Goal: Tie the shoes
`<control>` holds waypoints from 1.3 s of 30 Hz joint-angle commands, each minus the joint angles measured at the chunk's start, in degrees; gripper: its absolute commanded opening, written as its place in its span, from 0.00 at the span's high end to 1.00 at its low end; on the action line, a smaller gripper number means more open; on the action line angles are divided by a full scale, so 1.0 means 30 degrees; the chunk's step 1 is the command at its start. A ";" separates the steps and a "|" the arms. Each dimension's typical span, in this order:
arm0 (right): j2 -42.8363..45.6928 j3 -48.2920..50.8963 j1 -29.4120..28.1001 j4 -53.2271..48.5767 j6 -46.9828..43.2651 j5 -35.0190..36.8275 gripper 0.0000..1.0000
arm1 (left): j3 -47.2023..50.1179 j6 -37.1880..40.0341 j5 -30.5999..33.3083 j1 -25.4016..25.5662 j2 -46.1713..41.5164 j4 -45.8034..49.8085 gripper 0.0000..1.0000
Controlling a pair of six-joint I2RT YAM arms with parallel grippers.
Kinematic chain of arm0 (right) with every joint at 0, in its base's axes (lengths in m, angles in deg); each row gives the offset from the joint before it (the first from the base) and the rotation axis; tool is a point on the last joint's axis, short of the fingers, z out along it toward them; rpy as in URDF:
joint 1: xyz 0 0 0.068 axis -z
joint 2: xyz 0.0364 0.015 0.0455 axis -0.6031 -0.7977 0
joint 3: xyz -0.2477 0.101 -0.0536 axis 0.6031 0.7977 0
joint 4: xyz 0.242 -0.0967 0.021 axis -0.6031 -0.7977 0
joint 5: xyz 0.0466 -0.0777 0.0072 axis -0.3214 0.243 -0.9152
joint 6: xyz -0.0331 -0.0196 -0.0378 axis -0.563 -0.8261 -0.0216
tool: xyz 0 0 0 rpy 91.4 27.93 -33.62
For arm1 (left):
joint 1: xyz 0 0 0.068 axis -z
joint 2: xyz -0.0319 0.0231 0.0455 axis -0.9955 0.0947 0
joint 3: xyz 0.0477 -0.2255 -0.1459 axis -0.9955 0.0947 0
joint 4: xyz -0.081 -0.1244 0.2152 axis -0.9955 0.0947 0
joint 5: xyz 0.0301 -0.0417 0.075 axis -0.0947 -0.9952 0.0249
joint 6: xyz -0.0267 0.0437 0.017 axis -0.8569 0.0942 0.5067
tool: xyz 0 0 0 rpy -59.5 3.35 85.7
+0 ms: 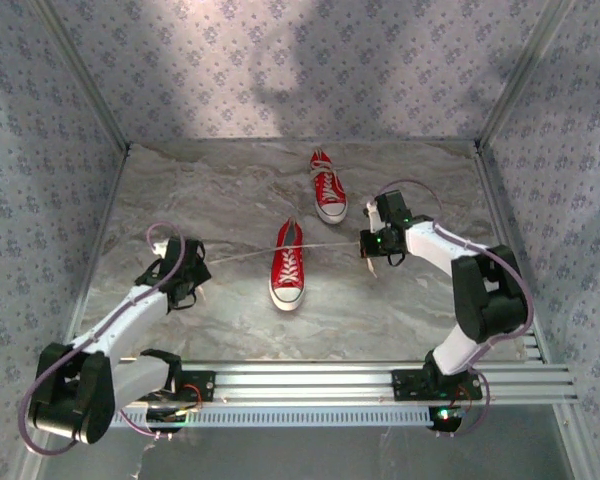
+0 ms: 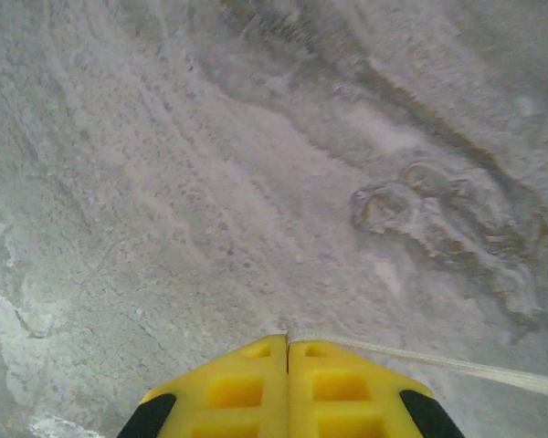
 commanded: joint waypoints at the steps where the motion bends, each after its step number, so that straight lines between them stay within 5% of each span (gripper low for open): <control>1: 0.2444 0.0100 -0.1101 0.0556 -0.0825 0.0089 1.00 | -0.0106 0.1398 -0.0362 0.0661 -0.1478 -0.0561 1.00; 2: 0.3022 0.0029 -0.1722 0.0633 -0.1165 0.0235 1.00 | -0.0163 0.1704 -0.0351 0.0978 -0.1776 -0.0614 0.88; 5: 0.4272 -0.0303 -0.3234 0.0841 -0.1937 0.0601 1.00 | -0.0072 0.1883 0.0215 0.1413 -0.2381 -0.0626 0.28; 8: 0.4689 -0.0986 -0.3980 0.0856 -0.2169 0.0187 1.00 | -0.0138 0.2830 -0.0449 0.1438 -0.2467 -0.1512 0.09; 15: 0.3072 -0.3734 -0.4188 0.0272 -0.2076 -0.1884 1.00 | -0.1126 0.7946 -0.5032 0.4156 0.0262 -0.7291 0.02; 20: 0.1600 -0.5658 -0.3888 -0.0187 -0.1163 -0.2590 1.00 | -0.3682 1.0924 -0.8091 0.5770 0.4158 -0.8381 0.02; 28: 0.0965 -0.6452 -0.3287 -0.0100 0.0179 -0.4351 1.00 | -0.6309 1.2333 -1.1070 0.6137 0.7717 -0.8954 0.10; 39: 0.1182 -0.6545 -0.2731 -0.0039 0.0857 -0.5587 1.00 | -0.8086 1.2494 -1.1892 0.6212 1.0587 -0.9197 0.25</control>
